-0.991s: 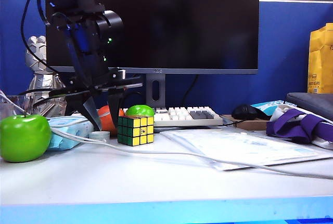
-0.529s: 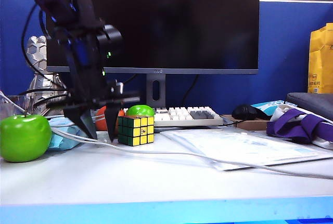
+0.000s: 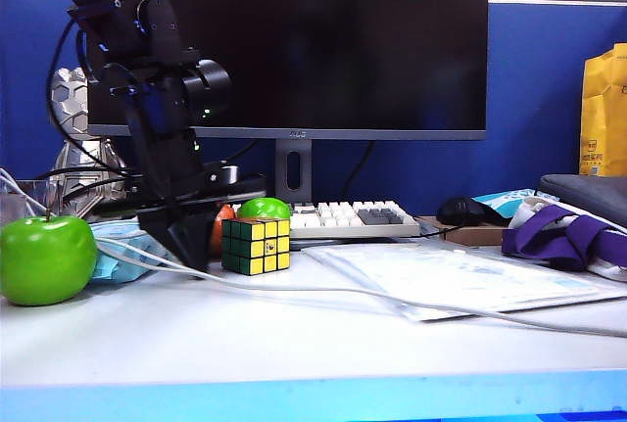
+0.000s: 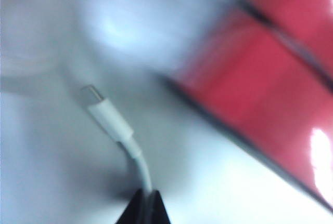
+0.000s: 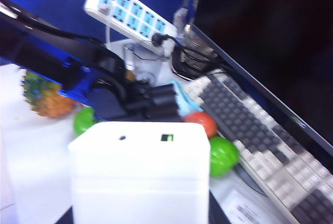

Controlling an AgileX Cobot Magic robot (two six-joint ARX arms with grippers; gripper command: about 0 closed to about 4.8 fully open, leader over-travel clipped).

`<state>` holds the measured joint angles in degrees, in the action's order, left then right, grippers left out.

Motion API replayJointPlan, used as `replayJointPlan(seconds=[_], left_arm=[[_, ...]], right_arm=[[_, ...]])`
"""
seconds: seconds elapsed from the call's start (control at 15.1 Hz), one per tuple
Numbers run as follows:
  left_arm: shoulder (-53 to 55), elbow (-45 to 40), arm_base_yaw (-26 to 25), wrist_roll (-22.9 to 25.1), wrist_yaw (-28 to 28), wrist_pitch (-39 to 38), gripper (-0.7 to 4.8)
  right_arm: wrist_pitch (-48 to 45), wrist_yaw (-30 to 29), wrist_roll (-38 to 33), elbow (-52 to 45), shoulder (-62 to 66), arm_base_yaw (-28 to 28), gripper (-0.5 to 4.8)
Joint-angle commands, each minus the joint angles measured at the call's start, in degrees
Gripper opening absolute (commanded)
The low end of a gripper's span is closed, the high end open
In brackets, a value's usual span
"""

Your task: Pick up the Type-C charging cable and the charging base, insert one end of the Type-C charger into the corresponding slot on the base, and finally place the plugged-in charger back on the table.

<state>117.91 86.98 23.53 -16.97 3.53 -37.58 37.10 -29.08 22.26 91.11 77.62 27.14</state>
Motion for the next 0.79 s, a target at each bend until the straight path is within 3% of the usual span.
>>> replayJointPlan(seconds=[0.07,0.2,0.46,0.59,0.79], left_arm=[[-4.5,0.2,0.3,10.4,9.9,-6.2,-0.06],[-8.0,0.2,0.3,18.0,14.4,-8.3,-0.06],[-14.3,0.2,0.4,26.8,23.7,-11.8,-0.06],[-14.8,0.2,0.5,32.0,23.7,-16.5,-0.06],[-14.7,0.0,0.7,47.3,23.4,-28.5,-0.06]], right_arm=[[-1.4,0.9,-0.2,0.3,-0.5,0.1,-0.05],[-1.4,0.9,-0.2,0.3,-0.5,0.1,-0.05],[-1.4,0.9,-0.2,0.3,-0.5,0.1,-0.05],[-1.4,0.9,-0.2,0.3,-0.5,0.1,-0.05],[-1.4,0.9,-0.2,0.3,-0.4,0.1,-0.05]])
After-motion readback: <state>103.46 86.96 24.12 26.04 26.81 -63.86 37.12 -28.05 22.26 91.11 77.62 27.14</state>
